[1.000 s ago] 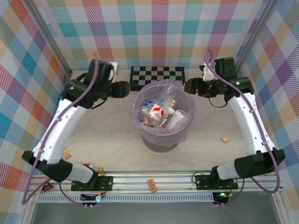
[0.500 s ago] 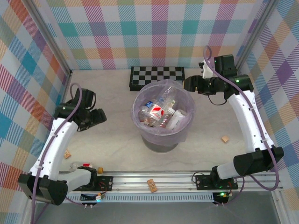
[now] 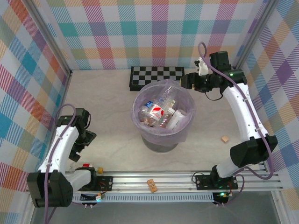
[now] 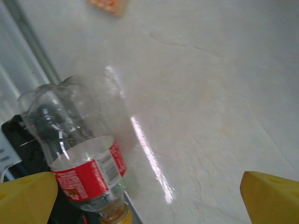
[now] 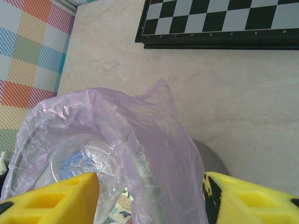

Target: Put the plastic bottles in the bin

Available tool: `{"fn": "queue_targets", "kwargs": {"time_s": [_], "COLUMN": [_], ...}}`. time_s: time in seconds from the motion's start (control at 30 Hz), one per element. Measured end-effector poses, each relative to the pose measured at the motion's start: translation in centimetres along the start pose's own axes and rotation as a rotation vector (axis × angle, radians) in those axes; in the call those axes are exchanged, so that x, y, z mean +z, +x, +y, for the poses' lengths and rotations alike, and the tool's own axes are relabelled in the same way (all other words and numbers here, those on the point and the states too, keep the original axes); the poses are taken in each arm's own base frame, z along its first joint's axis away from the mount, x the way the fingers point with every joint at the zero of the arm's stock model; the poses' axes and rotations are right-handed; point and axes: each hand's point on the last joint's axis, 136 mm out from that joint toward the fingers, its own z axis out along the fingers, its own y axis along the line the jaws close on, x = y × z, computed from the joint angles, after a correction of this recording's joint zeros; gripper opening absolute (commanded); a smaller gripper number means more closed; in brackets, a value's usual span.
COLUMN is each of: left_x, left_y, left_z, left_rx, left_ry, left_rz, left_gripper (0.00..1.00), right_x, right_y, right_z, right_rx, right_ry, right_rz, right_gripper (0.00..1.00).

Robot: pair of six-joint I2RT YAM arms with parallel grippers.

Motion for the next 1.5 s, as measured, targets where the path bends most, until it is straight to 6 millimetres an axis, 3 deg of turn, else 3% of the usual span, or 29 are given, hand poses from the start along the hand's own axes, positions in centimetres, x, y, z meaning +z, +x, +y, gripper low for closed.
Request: {"fn": "queue_targets", "kwargs": {"time_s": [0.47, 0.7, 1.07, 1.13, 1.5], "left_x": [3.4, 5.6, 7.8, 8.8, 8.2], "left_y": [-0.8, -0.7, 0.2, 1.1, 1.3], "left_z": [3.6, 2.9, 3.5, 2.6, 1.3], "left_rx": [-0.260, -0.307, -0.297, -0.314, -0.255], "left_ry": [-0.157, -0.144, -0.262, -0.235, -0.332], "left_rz": [0.003, 0.011, 0.065, 0.111, 0.075], "left_gripper": [1.00, 1.00, 1.00, 1.00, 1.00], "right_x": [1.3, 0.9, 0.7, 0.7, 0.5], "right_y": [-0.3, -0.8, -0.9, -0.9, -1.0], "right_z": [-1.0, -1.0, -1.3, -1.5, -1.8], "right_rx": [-0.008, -0.029, -0.028, -0.026, -0.024], "right_ry": [0.028, 0.044, 0.059, 0.064, 0.081], "right_rz": [0.036, 0.022, 0.018, 0.016, 0.015], "right_gripper": [0.60, 0.60, 0.60, 0.60, 0.60]}}
